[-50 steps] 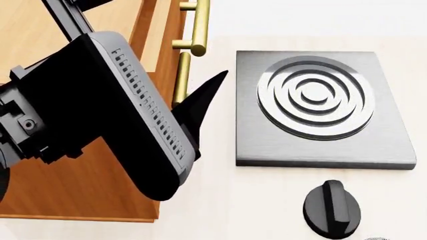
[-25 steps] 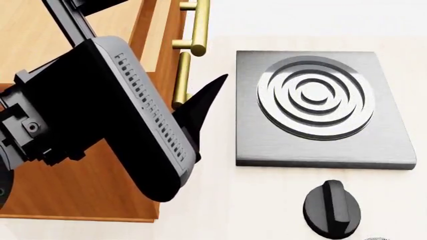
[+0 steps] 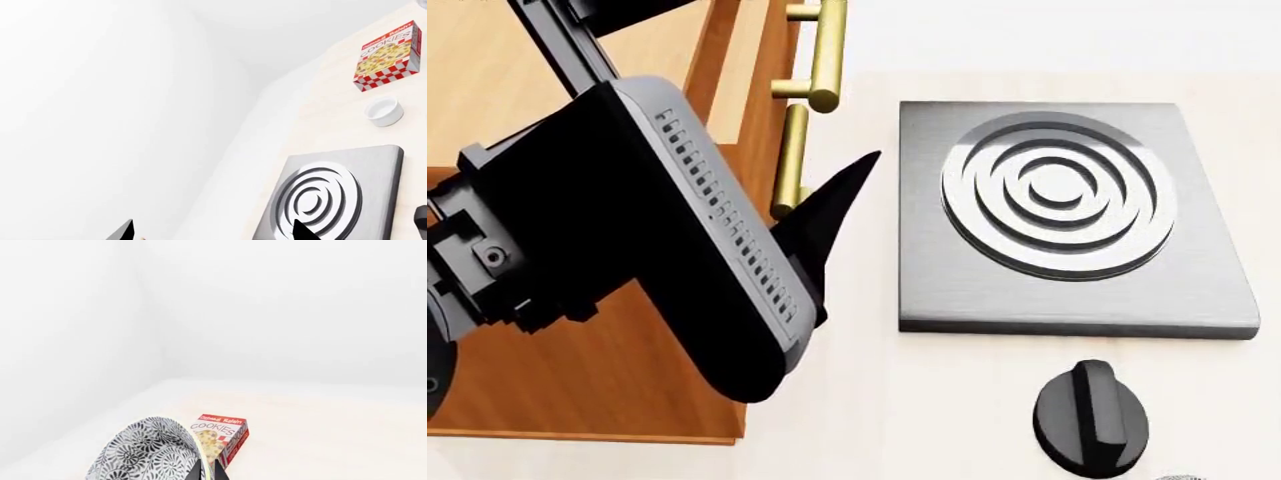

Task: Pick the akita bowl on the wooden cabinet and place it on the plate.

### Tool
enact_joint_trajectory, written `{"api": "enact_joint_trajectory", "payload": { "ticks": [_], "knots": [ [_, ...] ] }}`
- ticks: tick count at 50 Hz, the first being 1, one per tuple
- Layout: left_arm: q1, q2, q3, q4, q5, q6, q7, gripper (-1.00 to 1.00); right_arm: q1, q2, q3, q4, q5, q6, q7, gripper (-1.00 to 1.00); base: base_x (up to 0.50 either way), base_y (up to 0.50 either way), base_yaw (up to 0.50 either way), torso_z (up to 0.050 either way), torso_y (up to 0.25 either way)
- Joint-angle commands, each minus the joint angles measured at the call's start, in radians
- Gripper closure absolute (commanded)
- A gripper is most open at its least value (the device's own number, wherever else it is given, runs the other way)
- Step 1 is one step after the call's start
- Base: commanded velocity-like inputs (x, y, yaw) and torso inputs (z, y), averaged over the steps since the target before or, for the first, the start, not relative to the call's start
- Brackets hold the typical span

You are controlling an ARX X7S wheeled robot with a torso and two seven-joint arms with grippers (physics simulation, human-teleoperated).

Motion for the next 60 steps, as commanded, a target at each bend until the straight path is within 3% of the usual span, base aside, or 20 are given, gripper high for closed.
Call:
{"api": "enact_joint_trajectory", "payload": {
  "ticks": [1,60],
  "knots": [
    [0.01,-0.001,0.007,-0.006,0.007,0.01,-0.001,-1.0,-0.015,-0.029,-0.005,0.047,-0.036,-0.018,-0.028,1.0,0.0,0.0,0.0,0.0,0.0],
    [0.018,-0.005,0.016,-0.013,0.008,0.023,-0.002,-1.0,-0.076,-0.14,-0.013,0.23,-0.108,-0.095,-0.112,1.0,0.0,0.0,0.0,0.0,0.0]
  ]
}}
